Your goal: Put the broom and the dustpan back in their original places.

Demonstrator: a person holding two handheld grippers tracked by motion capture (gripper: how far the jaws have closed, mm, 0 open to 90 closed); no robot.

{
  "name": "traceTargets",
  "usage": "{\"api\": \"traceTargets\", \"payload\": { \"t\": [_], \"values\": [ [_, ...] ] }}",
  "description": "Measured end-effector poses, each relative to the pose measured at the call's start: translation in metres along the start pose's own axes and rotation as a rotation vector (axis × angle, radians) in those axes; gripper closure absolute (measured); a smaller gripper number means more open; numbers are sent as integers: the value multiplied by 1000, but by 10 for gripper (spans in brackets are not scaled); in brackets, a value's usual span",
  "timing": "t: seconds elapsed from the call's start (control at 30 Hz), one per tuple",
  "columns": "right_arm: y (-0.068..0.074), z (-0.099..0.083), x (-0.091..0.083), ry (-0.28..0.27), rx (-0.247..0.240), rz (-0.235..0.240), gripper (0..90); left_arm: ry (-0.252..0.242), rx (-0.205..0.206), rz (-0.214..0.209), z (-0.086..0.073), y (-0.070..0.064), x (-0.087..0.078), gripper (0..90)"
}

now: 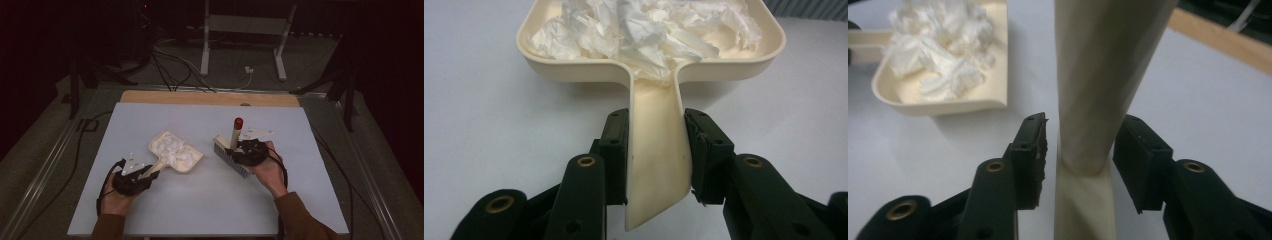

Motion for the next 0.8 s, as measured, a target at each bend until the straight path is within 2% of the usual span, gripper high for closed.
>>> {"api": "traceTargets", "payload": {
  "t": [0.17,0.43,0.8],
  "values": [
    [-1,15,-10,-63,29,-14,547,-10,-7,15,1,2,-2,660],
    [1,36,-24,-119,66,-34,562,-20,-34,44,0,8,-6,659],
    [-2,45,-24,-122,120,-59,662,-39,-72,92,-1,15,-11,660]
  ]
}}
Point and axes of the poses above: each handheld gripper's, and its own axes: x roughly forward along the jaws, z roughly out of its top, y roughly to its left, the point moved 7 cm from there along x, roughly forward along the jaws, and after that the axes turned 9 degrees about -z, right-handed, at the moved point
